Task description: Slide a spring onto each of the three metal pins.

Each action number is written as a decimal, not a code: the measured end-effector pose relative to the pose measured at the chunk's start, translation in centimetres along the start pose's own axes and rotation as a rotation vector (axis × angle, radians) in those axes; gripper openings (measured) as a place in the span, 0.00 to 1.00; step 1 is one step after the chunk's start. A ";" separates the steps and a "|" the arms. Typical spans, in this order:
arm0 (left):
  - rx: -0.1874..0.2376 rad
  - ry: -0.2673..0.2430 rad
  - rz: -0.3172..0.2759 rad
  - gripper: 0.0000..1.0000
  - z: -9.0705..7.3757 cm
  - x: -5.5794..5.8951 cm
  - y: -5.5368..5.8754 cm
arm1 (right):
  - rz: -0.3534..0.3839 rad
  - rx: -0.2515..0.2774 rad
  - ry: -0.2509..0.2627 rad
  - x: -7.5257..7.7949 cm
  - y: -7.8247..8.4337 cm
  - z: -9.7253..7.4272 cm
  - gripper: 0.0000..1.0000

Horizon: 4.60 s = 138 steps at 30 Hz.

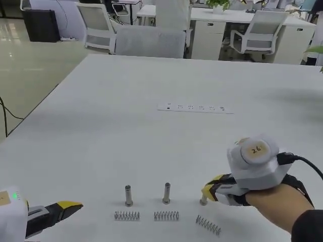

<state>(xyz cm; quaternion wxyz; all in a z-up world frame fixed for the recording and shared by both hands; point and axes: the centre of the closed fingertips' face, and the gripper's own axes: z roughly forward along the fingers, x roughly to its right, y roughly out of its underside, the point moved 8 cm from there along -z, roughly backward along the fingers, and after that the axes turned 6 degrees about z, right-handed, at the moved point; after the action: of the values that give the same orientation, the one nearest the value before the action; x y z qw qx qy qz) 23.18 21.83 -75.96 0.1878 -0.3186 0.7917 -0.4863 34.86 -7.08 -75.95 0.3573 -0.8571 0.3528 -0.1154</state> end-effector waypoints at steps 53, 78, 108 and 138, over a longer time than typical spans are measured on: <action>0.001 0.001 -0.005 0.58 0.0 0.0 0.0 | -0.083 -0.156 -0.083 -2.6 5.8 -1.3 0.13; 0.003 0.010 0.001 0.58 0.1 0.2 -0.1 | -0.167 -0.206 -0.089 -2.8 6.3 -0.7 0.08; 0.007 0.160 0.140 0.55 1.2 1.4 -4.0 | -0.229 -0.164 -0.171 -5.2 2.1 -2.7 0.07; 0.064 0.266 0.221 0.48 4.5 3.6 -8.4 | -0.368 -0.125 -0.258 -7.8 -1.8 -4.3 0.07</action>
<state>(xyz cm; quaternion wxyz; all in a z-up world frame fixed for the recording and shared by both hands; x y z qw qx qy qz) 26.01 13.70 -70.55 0.1437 -0.1562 0.8238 -0.5257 28.20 -3.10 -71.14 0.3188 -0.9350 0.1484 -0.0461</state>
